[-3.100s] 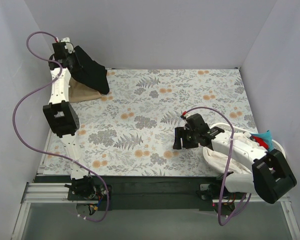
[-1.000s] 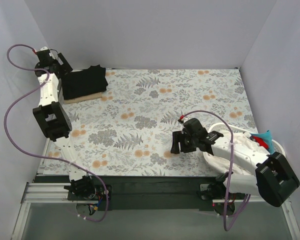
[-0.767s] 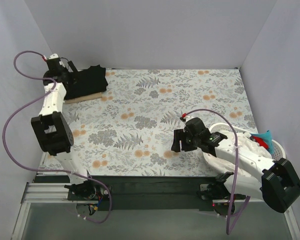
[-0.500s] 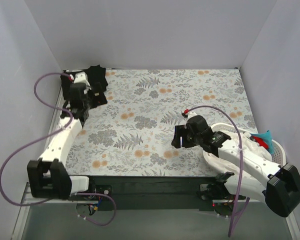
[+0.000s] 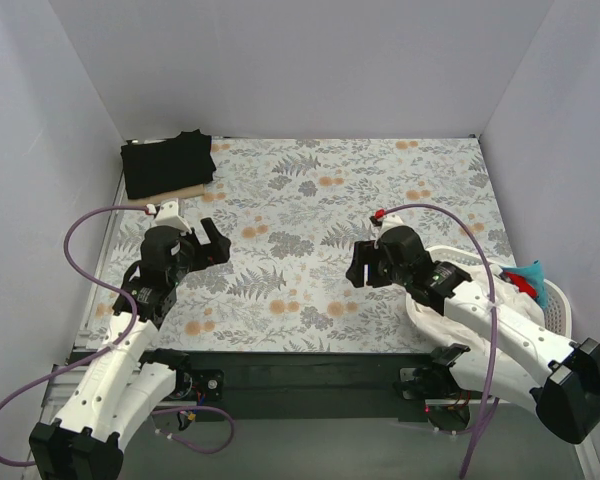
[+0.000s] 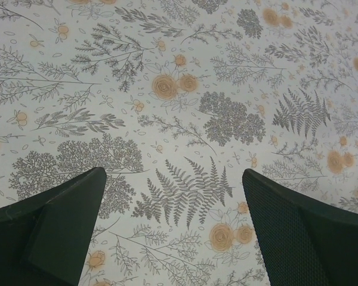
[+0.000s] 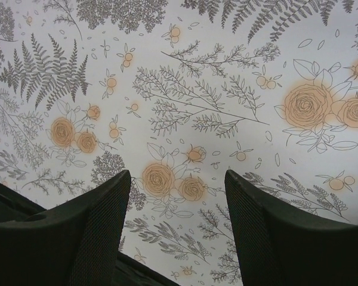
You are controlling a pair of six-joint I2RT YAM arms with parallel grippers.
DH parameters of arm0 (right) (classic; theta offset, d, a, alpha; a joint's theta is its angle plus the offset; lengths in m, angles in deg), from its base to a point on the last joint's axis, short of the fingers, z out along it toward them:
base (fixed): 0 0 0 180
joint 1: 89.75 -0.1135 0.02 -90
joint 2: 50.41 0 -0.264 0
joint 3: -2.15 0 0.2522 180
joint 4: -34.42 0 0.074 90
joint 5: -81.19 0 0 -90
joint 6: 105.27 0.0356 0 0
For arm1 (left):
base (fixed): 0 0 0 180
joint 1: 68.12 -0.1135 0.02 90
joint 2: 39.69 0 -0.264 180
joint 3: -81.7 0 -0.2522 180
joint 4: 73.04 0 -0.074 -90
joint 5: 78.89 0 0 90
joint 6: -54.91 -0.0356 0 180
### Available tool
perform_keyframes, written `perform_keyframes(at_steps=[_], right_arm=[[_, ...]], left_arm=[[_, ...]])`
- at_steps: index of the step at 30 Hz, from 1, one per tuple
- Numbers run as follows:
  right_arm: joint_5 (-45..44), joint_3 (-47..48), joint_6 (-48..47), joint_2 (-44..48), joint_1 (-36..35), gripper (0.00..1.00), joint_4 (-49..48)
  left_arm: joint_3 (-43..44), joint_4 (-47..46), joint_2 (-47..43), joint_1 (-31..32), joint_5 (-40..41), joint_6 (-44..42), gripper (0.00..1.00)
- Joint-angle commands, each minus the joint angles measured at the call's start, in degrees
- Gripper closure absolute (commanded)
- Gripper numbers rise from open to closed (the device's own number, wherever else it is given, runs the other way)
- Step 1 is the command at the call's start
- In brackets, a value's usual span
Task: Fold and stack the t-shirts
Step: Reset both grippers
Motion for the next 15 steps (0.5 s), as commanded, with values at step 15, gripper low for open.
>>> perform_keyframes(at_steps=[15], right_arm=[[-2.56,-0.2,-0.97,3.89,-0.33,0.29,1.42]], left_arm=[[-0.18,-1.45,-2.58,0.39,-3.41,-0.77,0.02]])
